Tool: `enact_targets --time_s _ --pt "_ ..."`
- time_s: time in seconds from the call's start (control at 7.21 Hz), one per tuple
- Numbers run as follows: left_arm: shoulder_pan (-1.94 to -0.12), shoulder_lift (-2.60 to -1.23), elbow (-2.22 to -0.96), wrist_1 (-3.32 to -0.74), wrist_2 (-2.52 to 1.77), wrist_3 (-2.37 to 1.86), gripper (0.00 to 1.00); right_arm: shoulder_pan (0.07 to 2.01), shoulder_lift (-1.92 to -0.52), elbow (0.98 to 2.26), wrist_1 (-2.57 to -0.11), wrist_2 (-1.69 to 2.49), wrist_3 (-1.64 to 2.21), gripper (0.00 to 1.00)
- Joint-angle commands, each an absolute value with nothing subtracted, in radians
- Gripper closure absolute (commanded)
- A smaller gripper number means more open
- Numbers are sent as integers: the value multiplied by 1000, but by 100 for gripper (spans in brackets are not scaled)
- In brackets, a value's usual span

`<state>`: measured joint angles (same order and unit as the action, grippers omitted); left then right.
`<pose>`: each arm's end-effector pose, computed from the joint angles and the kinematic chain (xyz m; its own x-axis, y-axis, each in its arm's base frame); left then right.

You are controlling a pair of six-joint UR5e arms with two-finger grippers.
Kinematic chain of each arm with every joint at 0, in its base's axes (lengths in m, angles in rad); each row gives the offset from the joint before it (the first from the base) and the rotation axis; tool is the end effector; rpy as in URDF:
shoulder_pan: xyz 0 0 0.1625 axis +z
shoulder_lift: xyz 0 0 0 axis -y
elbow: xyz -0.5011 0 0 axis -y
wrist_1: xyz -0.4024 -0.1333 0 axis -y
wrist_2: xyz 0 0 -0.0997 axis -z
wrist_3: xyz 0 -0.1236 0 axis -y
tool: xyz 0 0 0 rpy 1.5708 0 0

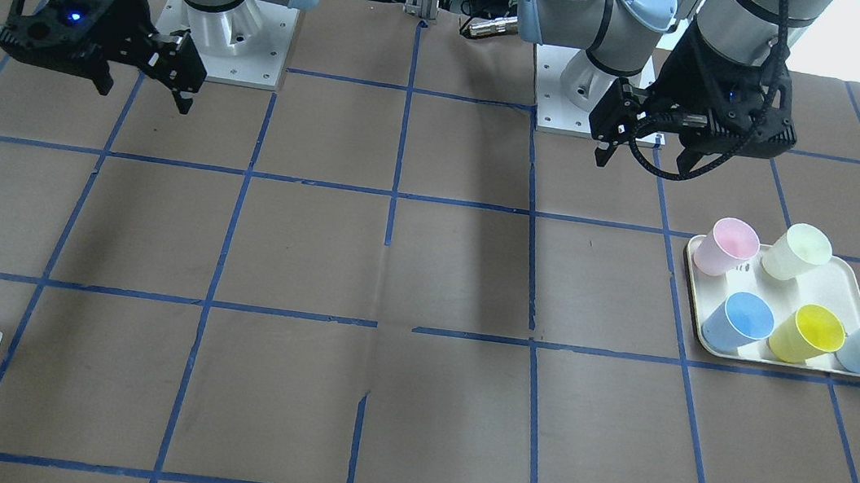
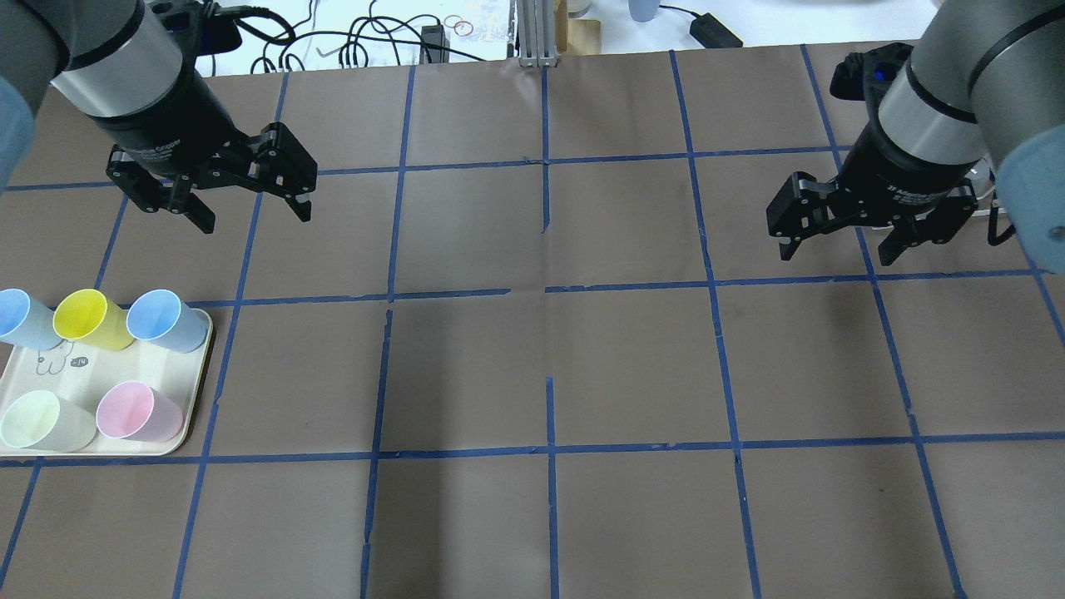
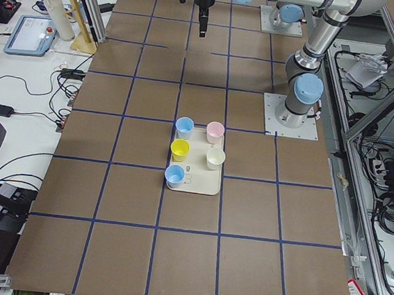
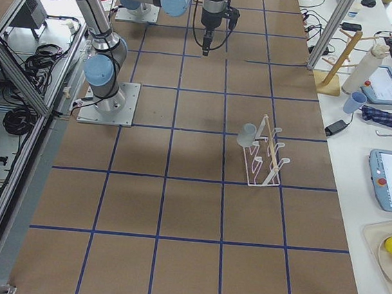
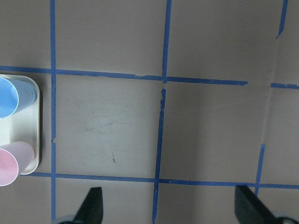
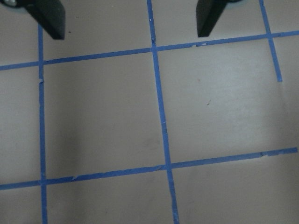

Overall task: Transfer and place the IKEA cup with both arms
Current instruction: 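Move the right gripper over the white cup on the wire rack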

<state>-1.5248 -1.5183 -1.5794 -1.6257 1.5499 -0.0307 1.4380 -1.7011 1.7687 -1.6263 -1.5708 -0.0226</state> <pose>-0.1139 -0.4798 0.5559 -0.9968 -0.0768 0.0205 -0.0766 0.9970 0.0116 0.0746 -0.4484 0.5074 -0.9939 0.1100 -0.0003 0.1100 0.9939 0.0121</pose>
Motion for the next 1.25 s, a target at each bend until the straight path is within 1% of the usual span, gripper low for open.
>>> enact_targets --time_s 0.0,0.28,0.69,1.11 --pt "-1525 -1519 -1582 -1626 1549 -31 0 1277 -1651 1763 -1710 -1565 -250 0" --pt "-1525 -1519 -1582 -1624 1549 -31 0 1163 -1567 1761 -1839 -1560 -449 0" --pt "-1525 -1519 -1583 -1626 1549 -31 0 1129 -1416 1744 -2079 -1559 -570 0" --pt "-1525 -1519 -1583 -1625 1549 -31 0 1097 -1313 1677 -2129 -1548 -617 0"
